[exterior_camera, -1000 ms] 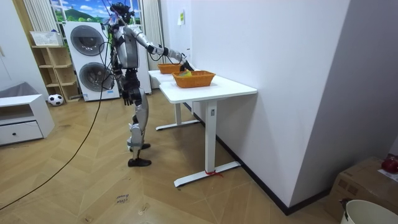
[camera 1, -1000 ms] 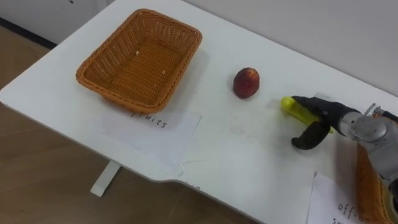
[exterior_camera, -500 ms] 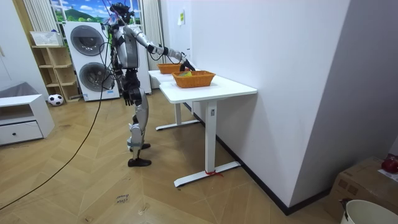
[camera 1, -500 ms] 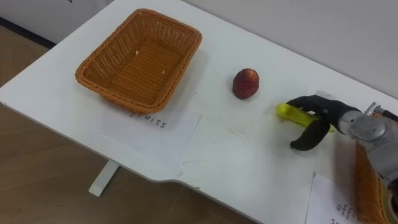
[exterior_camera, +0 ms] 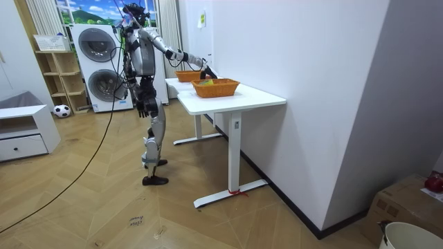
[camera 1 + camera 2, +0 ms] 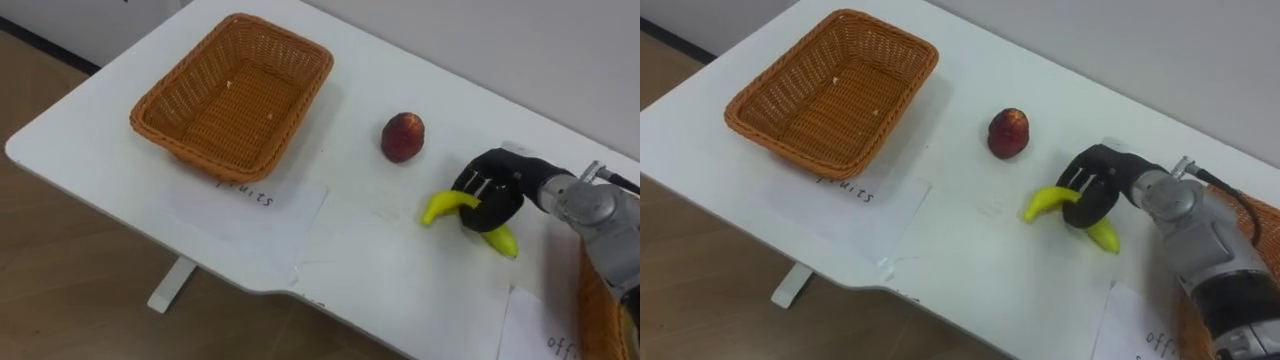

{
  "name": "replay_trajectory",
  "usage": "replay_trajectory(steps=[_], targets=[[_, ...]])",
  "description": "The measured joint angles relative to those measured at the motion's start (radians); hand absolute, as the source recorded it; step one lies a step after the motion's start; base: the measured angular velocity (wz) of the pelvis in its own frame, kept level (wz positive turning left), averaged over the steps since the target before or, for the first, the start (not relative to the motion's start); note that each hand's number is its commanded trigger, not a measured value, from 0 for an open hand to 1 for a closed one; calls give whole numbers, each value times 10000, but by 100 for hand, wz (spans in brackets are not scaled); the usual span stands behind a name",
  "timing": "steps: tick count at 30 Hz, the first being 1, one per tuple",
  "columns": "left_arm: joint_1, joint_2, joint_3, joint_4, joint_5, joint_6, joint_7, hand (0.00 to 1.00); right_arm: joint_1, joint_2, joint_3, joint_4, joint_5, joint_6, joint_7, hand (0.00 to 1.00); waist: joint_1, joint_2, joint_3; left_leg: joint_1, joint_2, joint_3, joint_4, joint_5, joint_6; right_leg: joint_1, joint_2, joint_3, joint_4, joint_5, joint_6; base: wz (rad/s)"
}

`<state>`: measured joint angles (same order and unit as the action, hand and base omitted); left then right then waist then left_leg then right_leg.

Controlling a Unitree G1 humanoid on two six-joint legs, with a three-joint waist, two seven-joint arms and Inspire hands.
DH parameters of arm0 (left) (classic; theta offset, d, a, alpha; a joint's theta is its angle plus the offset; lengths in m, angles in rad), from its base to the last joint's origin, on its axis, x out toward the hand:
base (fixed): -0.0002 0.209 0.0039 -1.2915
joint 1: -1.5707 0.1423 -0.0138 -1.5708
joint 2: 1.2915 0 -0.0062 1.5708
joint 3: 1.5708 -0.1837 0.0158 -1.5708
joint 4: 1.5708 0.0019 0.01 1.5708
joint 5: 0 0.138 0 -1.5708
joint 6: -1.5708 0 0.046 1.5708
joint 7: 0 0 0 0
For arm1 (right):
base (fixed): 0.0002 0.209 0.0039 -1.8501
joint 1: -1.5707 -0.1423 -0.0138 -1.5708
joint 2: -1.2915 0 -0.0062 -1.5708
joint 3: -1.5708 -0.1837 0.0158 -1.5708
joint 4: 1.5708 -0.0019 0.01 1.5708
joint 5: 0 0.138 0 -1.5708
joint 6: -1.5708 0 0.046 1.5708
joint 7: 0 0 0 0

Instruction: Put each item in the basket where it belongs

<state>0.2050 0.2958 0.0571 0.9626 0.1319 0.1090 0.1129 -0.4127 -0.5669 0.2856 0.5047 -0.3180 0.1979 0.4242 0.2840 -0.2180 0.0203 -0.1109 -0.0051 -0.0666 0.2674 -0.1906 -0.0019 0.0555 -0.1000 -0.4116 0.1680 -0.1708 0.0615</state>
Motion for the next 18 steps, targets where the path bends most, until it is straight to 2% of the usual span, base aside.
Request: replay_trajectory(steps=[9,13,15,18], targets=[[-38,11,15,0,-24,7,-113,0,137,0,64,-569,88,5,402,100,-18,25,17,-7,7,28,12,0,0,-25,0,21,5,0,0,0],[-54,-23,201,-12,154,-35,-87,0,582,-2,-69,-1631,-12,-20,601,100,-78,45,23,-24,5,34,6,0,0,-42,-5,14,9,0,0,0],[-56,-53,207,-26,245,-36,-82,0,610,-2,-110,-1902,-53,-40,601,100,-128,83,29,-38,-2,32,14,0,1,-46,-10,4,8,0,0,0],[76,-81,249,-208,308,-72,-71,0,619,-2,-423,-2658,-119,-75,597,100,-282,232,-11,-22,-3,23,-20,2,2,-46,-11,10,2,0,1,0]])
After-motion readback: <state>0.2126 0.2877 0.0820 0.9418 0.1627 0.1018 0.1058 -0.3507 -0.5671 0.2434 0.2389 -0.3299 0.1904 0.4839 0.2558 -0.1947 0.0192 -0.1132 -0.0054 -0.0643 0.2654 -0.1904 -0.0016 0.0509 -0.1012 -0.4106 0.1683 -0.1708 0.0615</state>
